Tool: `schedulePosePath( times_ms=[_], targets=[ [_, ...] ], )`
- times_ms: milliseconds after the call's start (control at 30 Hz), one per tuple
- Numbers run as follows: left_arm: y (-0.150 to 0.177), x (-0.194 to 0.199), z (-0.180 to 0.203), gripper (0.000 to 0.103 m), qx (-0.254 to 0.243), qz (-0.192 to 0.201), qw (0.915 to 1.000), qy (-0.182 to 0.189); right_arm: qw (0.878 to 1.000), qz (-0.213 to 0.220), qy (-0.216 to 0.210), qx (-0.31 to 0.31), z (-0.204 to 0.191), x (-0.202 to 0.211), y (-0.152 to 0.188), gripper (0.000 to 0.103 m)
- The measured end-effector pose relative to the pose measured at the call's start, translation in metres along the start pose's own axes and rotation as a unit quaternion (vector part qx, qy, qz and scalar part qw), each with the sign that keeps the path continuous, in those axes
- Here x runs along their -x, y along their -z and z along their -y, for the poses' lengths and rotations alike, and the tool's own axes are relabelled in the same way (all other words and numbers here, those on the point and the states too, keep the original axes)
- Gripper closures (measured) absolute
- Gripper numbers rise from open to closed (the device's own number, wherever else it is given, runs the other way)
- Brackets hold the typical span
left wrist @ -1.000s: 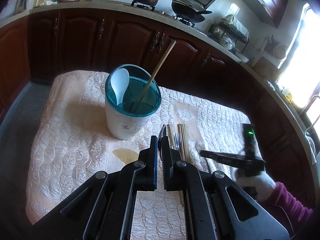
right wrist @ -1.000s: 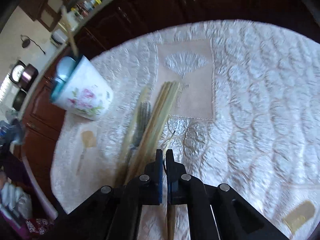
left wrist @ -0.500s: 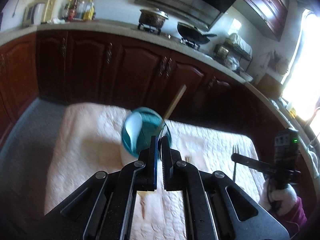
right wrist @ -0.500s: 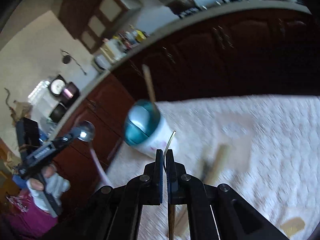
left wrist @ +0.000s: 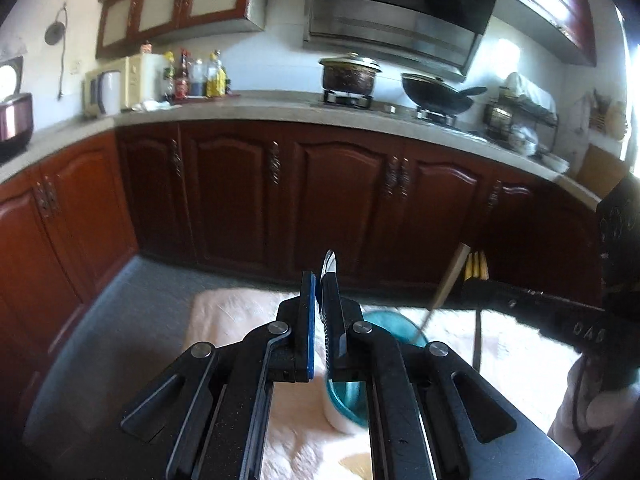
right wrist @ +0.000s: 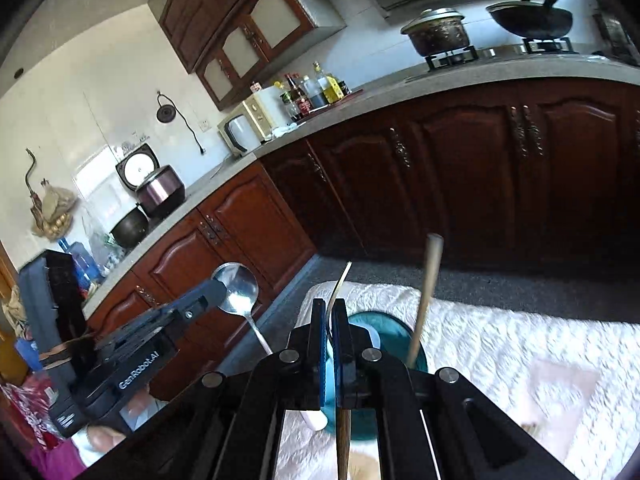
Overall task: Organize utensils
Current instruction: 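Carry the silver spoon with the left gripper while the right gripper carries the fork toward the cup, then lower the spoon into the cup with the left gripper while the right gripper releases the fork inside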
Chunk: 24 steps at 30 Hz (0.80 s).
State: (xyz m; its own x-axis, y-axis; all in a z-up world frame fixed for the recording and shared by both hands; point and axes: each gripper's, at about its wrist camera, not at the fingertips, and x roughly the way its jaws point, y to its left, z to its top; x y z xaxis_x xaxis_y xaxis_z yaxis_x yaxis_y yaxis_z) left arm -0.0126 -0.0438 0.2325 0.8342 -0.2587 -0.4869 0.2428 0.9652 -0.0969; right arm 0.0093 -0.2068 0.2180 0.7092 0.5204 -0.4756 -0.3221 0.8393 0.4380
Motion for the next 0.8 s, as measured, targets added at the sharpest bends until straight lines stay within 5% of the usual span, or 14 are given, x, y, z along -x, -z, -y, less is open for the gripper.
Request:
schedulePosePath(
  times_ms=[400, 800],
  targets=[
    [0.026, -0.033, 0.014, 0.101, -0.075, 0.037, 0.9947, -0.06, 1.0, -0.021, 0.02, 0.002, 0.028, -0.057, 0.023, 0.1],
    [0.059, -0.038, 0.023, 0.101, -0.075, 0.003, 0.9959, -0.051, 0.998, -0.057, 0.026, -0.003, 0.042, -0.024, 0.057, 0.1]
  ],
)
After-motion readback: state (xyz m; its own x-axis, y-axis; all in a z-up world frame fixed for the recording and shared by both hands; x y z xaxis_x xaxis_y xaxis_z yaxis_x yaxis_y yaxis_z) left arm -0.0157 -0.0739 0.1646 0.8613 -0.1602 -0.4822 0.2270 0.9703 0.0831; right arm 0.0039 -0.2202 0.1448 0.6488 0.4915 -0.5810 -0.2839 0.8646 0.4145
